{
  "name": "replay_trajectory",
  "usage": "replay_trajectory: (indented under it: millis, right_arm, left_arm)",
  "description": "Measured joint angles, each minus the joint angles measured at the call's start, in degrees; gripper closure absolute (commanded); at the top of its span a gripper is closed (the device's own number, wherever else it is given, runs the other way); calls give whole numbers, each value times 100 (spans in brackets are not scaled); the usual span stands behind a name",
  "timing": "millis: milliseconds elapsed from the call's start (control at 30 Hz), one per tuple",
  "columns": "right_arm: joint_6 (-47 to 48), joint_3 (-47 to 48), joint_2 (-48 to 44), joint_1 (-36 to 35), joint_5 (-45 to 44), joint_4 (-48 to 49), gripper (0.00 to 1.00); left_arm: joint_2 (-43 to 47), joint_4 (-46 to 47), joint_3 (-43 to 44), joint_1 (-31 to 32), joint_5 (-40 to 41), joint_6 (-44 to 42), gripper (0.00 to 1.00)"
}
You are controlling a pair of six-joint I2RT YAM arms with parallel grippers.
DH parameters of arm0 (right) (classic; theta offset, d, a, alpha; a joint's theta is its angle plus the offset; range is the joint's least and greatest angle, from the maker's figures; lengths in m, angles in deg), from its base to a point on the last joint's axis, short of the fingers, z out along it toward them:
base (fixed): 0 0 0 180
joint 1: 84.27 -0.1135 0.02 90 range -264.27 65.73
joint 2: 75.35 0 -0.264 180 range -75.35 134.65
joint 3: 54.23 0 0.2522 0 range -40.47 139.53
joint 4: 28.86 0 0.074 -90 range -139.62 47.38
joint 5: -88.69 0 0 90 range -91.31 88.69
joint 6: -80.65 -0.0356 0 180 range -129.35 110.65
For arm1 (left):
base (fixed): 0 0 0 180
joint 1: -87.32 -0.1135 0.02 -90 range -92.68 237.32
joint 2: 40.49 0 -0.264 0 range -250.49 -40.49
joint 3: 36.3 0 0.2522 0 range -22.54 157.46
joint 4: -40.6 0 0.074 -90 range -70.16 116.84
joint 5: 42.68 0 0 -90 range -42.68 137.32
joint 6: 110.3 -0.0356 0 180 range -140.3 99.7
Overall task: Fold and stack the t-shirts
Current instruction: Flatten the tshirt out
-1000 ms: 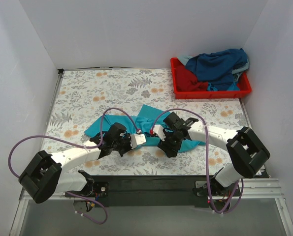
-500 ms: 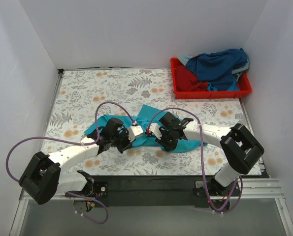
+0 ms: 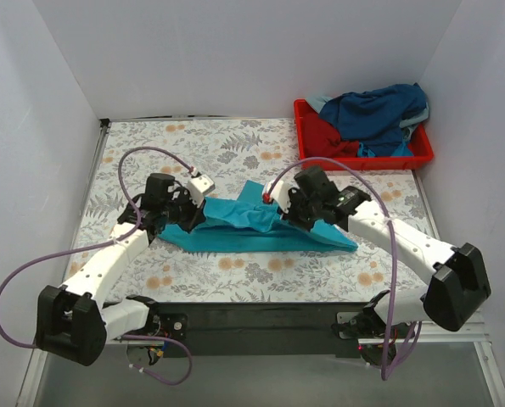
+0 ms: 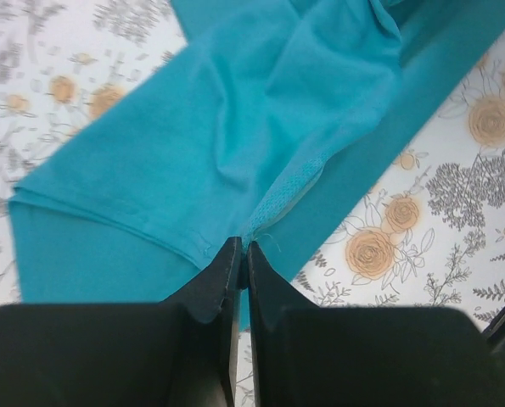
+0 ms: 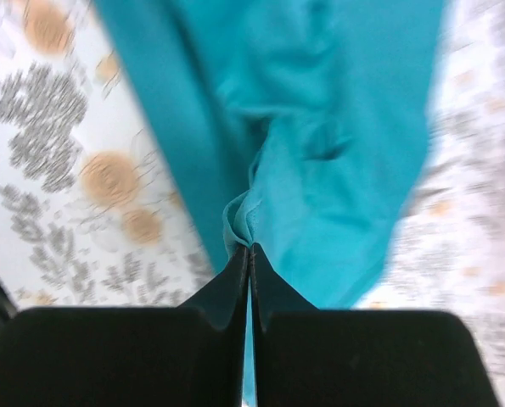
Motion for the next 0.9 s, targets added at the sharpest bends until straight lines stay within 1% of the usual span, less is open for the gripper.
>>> replay_trajectory:
  millis: [167, 267, 333, 400, 567, 667, 800, 900]
  right_arm:
    - [529, 1217, -138, 688, 13, -129, 99]
    - [627, 1965, -129, 1128, -4, -157, 99]
    - [619, 2339, -181, 1311, -44, -136, 99]
    - [575, 2483, -343, 1357, -50, -138, 99]
    - [339, 2649, -990, 1340, -63, -254, 99]
    - [162, 3027, -1132, 1340, -94, -291, 99]
    - [-33, 3794, -922, 1338, -81, -190, 99]
    - [-74, 4054, -651, 1338, -101, 116, 99]
  left_arm:
    - [0, -337, 807, -706, 46, 26, 100]
    - [26, -466, 1401, -1137, 179, 109, 100]
    - [131, -496, 1762, -1309, 356, 175, 100]
    - [372, -509, 1978, -1357, 581, 229, 100]
    - [1421, -490, 2190, -1375, 1390, 372, 100]
    - [1768, -439, 2426, -1379, 1840, 476, 100]
    - [1735, -214, 2861, -1379, 2352, 599, 100]
    - [1499, 68, 3032, -1379, 2564, 608, 100]
